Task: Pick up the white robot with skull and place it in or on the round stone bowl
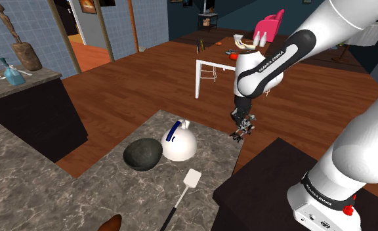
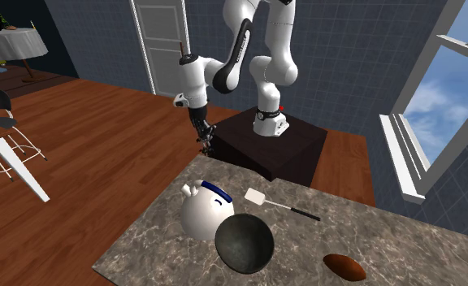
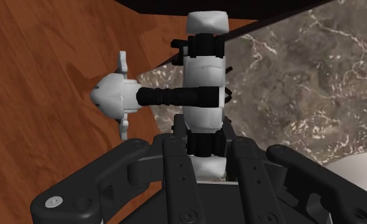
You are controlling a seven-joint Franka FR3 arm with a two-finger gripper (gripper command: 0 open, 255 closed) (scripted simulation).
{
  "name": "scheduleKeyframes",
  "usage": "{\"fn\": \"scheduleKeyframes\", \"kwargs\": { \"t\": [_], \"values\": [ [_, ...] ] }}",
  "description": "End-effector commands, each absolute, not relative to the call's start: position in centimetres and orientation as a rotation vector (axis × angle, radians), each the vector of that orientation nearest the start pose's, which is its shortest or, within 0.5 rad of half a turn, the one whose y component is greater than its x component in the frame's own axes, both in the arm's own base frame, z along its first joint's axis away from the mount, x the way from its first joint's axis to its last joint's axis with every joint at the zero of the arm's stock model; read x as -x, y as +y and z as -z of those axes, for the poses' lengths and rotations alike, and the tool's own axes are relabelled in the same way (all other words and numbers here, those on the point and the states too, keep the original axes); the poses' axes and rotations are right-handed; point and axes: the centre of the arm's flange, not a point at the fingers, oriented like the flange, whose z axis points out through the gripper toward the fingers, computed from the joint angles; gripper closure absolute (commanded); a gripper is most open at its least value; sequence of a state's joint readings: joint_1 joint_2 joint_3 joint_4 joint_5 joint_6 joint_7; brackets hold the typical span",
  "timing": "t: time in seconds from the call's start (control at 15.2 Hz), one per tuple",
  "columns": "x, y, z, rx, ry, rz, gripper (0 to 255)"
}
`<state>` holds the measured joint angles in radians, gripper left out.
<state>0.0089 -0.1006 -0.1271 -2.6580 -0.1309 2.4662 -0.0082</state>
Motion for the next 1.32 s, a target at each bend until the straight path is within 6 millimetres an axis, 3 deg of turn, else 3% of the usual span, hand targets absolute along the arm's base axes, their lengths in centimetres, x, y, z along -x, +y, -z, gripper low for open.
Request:
{"fn": "scheduleKeyframes", "kwargs": {
  "t": [0.0, 1.25],
  "values": [
    [-40.6, -4.8, -27.6, 3.196, 0.004, -0.153, 255],
    [-40.6, -4.8, -37.2, 3.196, 0.004, -0.153, 255]
  ]
}}
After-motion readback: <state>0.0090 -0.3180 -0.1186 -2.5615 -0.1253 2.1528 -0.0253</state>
